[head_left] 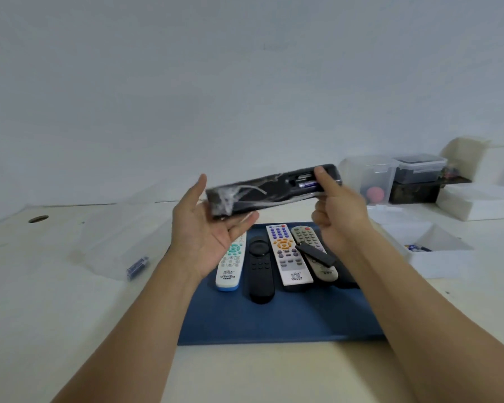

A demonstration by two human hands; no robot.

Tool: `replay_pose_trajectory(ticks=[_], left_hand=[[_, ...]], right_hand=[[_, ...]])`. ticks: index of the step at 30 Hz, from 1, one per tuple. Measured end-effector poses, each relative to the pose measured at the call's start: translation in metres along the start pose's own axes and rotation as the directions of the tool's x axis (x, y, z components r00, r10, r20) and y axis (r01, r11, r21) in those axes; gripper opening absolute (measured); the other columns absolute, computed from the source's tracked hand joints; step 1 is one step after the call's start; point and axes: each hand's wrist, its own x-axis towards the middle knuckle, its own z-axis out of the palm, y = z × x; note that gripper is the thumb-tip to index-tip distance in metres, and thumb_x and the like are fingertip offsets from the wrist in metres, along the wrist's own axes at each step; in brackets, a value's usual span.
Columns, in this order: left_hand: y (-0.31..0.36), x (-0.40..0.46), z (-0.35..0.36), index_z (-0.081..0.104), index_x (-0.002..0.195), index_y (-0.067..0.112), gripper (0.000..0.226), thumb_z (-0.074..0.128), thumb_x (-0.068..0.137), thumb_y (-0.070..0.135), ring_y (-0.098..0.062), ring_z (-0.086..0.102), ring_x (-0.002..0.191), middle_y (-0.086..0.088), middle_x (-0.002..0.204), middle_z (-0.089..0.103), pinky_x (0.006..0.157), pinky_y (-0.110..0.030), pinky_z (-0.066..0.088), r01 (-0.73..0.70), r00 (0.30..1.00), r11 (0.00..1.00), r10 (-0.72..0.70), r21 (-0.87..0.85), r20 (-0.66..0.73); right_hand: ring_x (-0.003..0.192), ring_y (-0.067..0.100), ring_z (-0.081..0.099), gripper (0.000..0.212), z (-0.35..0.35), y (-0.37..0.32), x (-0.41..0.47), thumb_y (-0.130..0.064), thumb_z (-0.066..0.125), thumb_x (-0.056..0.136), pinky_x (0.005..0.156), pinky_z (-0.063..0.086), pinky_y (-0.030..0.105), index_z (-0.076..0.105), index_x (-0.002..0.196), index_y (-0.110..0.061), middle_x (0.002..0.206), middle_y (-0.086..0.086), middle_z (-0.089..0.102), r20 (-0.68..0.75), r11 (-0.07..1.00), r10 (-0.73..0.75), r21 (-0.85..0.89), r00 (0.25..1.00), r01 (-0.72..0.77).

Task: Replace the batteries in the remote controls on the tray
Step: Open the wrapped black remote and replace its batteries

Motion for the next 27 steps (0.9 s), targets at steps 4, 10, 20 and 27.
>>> replay_pose_trajectory(ticks=[4, 10, 20, 27], left_hand=[[-0.007, -0.011, 0.003, 0.064, 0.124, -0.008, 0.068, 0.059, 0.086, 0.048, -0.039, 0.073, 0.094, -0.027, 0.116, 0.069, 0.082, -0.049, 0.06, 0.28, 0.93, 0.911, -0.336, 0.304, 0.149], [-0.026, -0.009, 0.013, 0.057, 0.119, 0.004, 0.022, 0.055, 0.103, 0.018, -0.027, 0.065, 0.062, -0.017, 0.087, 0.071, 0.053, -0.036, 0.058, 0.17, 0.966, 0.832, -0.246, 0.528, 0.077], [-0.036, -0.005, 0.015, 0.061, 0.107, 0.023, 0.016, 0.049, 0.099, 0.031, -0.037, 0.07, 0.09, -0.018, 0.101, 0.07, 0.083, -0.053, 0.059, -0.113, 0.99, 0.668, 0.138, 0.735, 0.027], [-0.04, -0.005, 0.018, 0.06, 0.116, 0.02, 0.018, 0.048, 0.103, 0.022, -0.015, 0.064, 0.1, -0.002, 0.105, 0.068, 0.081, -0.023, 0.051, -0.165, 0.98, 0.519, 0.183, 0.839, 0.079]], right_hand=[[0.037, 0.005, 0.024, 0.028, -0.006, -0.005, 0.002, -0.025, 0.07, 0.093, 0.032, 0.02, 0.018, 0.053, 0.072, -0.016, 0.055, -0.003, 0.04, 0.086, 0.979, 0.035, -0.204, 0.996, -0.017], [0.061, 0.01, 0.062, 0.026, 0.012, 0.018, -0.017, -0.035, 0.069, 0.092, 0.058, 0.045, 0.026, 0.068, 0.101, -0.01, 0.088, 0.002, 0.07, 0.28, 0.764, -0.17, -0.569, 0.945, 0.306], [0.061, -0.012, 0.055, 0.017, 0.013, 0.022, -0.027, -0.004, 0.068, 0.085, 0.056, 0.034, 0.005, 0.06, 0.096, -0.016, 0.092, -0.005, 0.069, 0.577, 0.333, -0.453, -0.597, 0.679, 0.73], [0.06, -0.012, 0.053, 0.013, 0.011, 0.025, -0.022, -0.012, 0.067, 0.088, 0.056, 0.033, 0.007, 0.06, 0.097, -0.018, 0.09, -0.009, 0.067, 0.546, 0.271, -0.475, -0.656, 0.69, 0.705]])
